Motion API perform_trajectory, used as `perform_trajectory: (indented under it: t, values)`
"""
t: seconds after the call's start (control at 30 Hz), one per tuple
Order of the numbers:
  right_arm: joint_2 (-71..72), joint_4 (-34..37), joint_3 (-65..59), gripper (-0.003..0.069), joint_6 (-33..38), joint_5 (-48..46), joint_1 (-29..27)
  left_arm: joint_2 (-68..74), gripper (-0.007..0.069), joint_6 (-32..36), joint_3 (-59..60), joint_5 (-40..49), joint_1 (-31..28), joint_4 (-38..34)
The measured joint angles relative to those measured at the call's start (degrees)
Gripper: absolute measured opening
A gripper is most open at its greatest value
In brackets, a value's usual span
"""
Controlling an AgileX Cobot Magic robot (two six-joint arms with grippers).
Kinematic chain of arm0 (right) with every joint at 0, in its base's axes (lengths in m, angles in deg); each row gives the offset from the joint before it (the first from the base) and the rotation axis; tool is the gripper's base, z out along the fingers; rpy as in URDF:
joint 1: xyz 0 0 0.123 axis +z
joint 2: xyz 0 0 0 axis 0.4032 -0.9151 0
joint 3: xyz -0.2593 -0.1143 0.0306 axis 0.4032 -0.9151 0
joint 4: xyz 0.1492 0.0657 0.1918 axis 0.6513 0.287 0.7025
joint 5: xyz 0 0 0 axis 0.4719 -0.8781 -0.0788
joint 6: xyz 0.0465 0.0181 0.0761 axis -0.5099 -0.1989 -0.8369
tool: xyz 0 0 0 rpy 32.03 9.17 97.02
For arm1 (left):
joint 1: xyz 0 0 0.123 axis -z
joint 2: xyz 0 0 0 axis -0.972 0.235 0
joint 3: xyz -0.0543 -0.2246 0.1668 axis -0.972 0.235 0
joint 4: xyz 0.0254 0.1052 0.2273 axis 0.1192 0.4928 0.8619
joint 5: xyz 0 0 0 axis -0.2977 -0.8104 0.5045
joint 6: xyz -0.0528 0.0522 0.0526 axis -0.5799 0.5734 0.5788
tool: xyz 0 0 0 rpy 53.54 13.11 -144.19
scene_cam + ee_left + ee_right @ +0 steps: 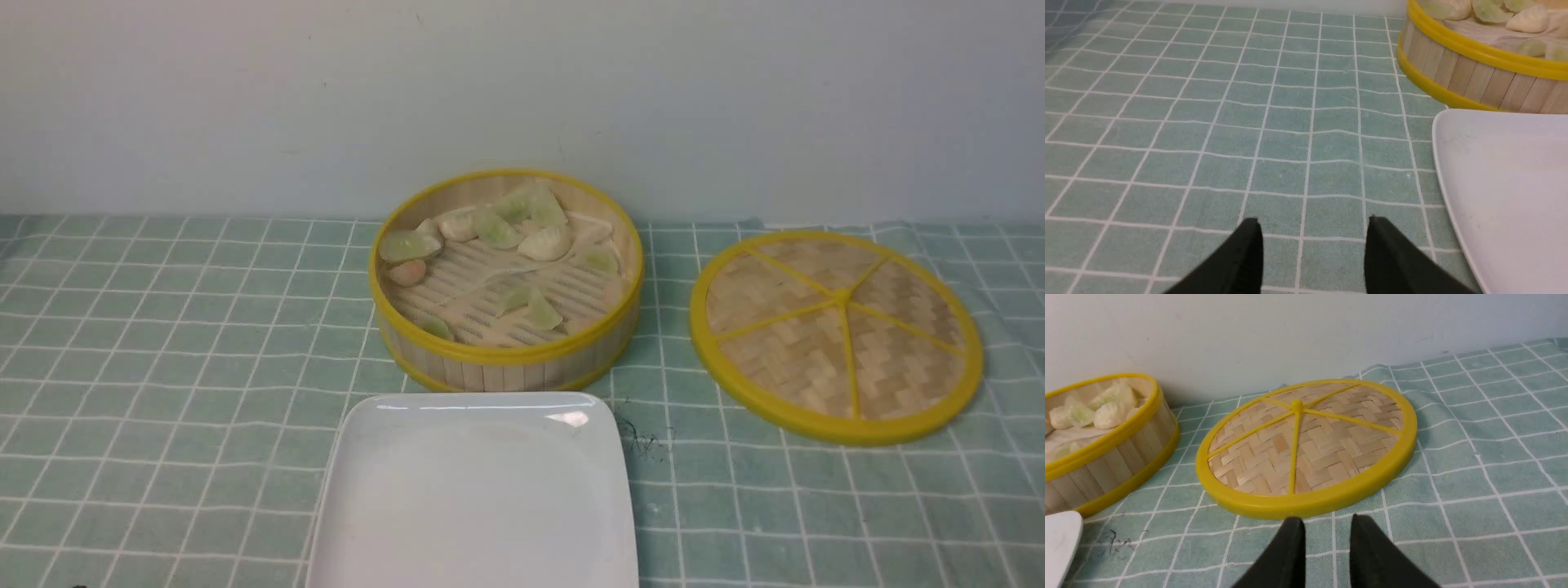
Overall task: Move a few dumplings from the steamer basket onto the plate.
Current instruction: Use the right arm to grab a dumpling from inside the steamer
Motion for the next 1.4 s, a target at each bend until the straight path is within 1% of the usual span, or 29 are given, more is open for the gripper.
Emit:
perform_trajectory:
  t: [1.4]
  values:
    - [0.00,0.58,-0.10,0.0149,0.00,0.95,0.00,0.00,0.0318,0.00,0.00,0.00,0.00,0.00]
